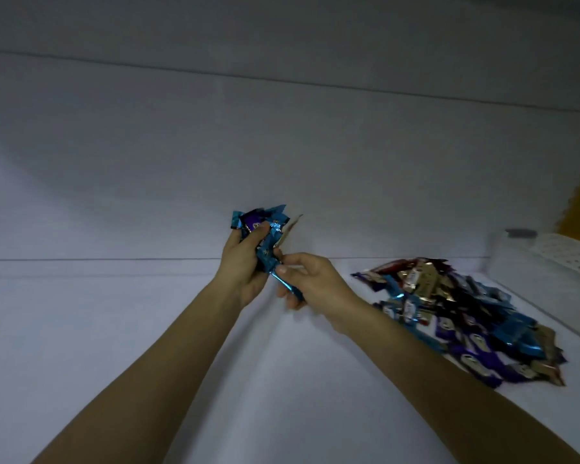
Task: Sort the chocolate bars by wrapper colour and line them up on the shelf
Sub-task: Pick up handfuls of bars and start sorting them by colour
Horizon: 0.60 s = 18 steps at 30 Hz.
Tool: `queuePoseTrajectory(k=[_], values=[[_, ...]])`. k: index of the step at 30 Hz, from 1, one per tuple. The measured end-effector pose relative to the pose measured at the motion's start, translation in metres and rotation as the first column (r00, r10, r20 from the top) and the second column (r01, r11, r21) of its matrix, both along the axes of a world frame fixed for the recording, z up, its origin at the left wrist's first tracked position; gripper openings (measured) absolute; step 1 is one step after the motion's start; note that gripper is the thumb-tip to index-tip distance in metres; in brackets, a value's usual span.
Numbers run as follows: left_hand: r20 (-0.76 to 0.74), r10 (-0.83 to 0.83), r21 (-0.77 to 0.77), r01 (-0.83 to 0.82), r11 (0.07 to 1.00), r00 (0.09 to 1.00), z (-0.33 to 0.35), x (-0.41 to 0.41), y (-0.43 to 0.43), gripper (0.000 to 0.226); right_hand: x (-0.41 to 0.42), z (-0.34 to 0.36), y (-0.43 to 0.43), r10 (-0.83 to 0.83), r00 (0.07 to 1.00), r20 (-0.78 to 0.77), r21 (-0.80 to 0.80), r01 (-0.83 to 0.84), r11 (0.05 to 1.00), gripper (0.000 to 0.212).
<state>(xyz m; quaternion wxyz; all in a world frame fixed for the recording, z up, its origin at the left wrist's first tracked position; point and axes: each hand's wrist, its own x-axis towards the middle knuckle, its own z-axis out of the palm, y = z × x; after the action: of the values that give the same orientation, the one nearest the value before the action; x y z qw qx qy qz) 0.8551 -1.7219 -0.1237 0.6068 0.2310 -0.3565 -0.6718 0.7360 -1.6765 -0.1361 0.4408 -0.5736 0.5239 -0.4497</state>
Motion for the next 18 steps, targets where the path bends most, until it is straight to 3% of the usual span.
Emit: queuePoseTrajectory(k=[7,12,16,18], values=[[0.128,0.246,0.017,-0.250,0.968,0.961,-0.016,0.144,-0.002,0.015,0.112,-0.018,-0.026,0.080,0.997,-0.016,0.033,-0.079,0.996,0.009],[0.370,0.383,-0.054,-0.393,0.918,0.846,-0.044,0.246,0.005,0.019,0.205,-0.033,-0.064,-0.033,0.987,-0.157,-0.131,0.013,0.991,0.012],[0.309,0.428,-0.026,-0.443,0.896,0.849,-0.053,0.279,0.001,0.017,0.262,-0.040,-0.095,-0.029,0.986,-0.161,-0.119,0.010,0.993,0.014],[0.275,0.398,-0.036,-0.404,0.914,0.875,-0.053,0.283,-0.002,0.017,0.278,-0.047,-0.102,-0.033,0.971,-0.235,-0.170,-0.008,0.985,0.014]])
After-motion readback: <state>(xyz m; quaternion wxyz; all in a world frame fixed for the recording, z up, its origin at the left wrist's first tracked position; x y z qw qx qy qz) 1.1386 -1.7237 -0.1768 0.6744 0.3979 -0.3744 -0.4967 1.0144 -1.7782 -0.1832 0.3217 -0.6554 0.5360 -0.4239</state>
